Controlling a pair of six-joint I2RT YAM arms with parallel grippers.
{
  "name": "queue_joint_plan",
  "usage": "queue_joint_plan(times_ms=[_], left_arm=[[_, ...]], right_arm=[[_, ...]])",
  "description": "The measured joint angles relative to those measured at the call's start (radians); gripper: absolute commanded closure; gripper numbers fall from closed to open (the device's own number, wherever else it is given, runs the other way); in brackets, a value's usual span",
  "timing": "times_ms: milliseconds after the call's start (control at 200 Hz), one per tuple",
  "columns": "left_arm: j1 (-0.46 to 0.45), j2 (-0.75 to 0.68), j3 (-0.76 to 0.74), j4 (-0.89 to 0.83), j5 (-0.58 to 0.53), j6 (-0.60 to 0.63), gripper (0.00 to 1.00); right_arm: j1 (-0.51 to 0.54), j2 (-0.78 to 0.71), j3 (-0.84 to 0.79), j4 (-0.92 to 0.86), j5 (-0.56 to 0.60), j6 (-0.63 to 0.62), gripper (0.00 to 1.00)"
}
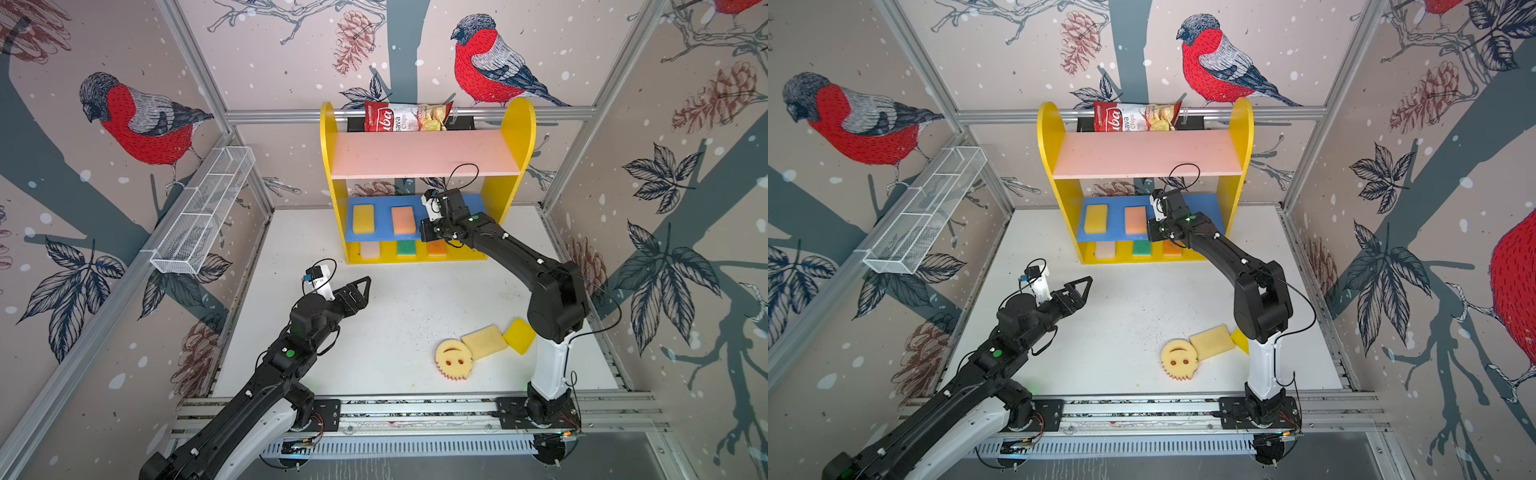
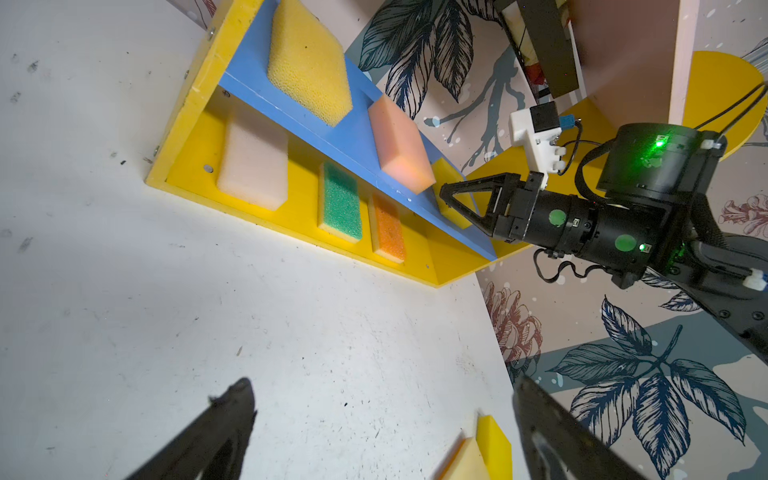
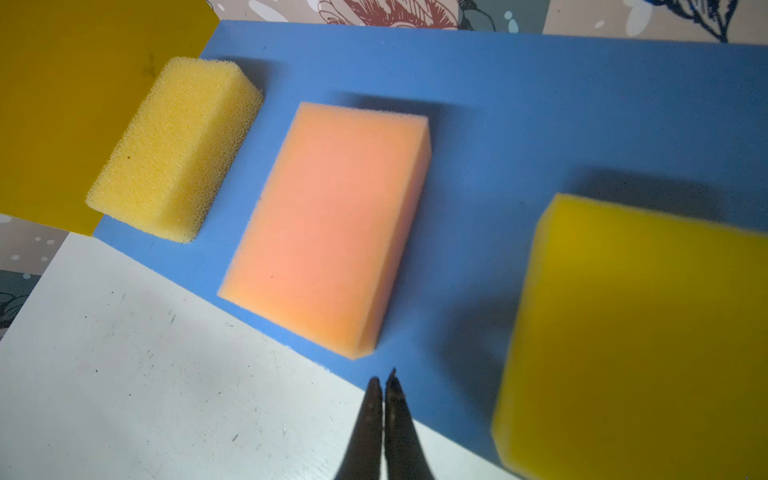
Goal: Place and organize the cleaning sponges onto the shelf
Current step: 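Withdraw the open right gripper back out of the shelf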
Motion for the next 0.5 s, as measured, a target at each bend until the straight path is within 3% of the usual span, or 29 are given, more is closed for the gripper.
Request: queue_joint_plan(times_ms=[500], left_arm=[[0.000,-0.024,-0.006,-0.050,-0.018,0.000,0.05]], right_arm=[[0.002,0.047,0.047,-0.006,-0.004,0.005,0.92]])
